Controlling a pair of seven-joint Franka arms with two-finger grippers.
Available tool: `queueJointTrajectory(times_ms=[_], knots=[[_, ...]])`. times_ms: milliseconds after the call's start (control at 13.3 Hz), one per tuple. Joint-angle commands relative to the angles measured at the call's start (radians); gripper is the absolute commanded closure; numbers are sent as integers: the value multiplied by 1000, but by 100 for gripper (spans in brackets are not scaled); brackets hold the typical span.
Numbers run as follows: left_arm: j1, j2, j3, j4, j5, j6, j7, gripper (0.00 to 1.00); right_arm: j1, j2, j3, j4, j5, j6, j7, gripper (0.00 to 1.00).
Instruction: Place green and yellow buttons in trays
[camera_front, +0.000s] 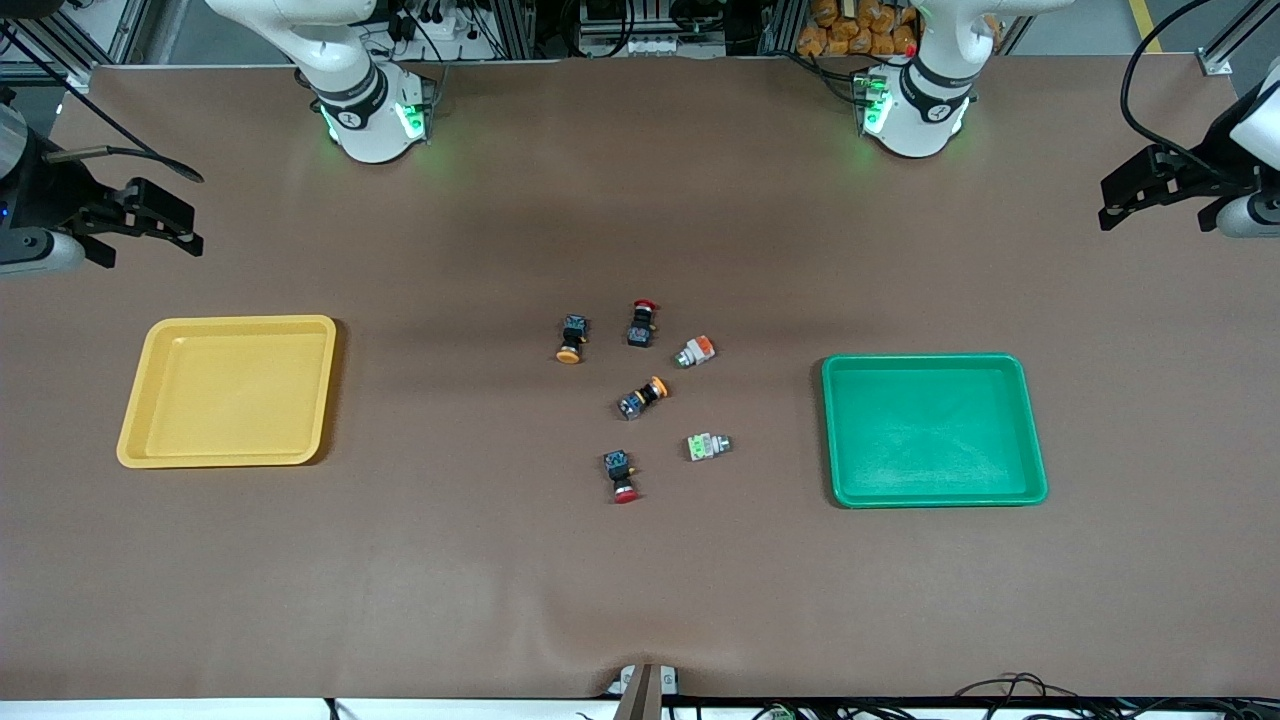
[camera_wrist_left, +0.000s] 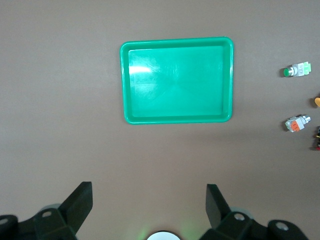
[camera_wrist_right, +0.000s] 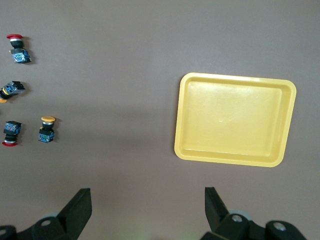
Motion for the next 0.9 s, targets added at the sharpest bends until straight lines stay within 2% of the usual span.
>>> queueJointTrajectory(times_ms=[0,829], knots=[[1,-9,0,1,16,-19,17,0,-12,5,5,15,15,-10,-20,0],[-1,6,0,33,19,-56,3,0,-21,16,5,18,2,-12,-12,0]])
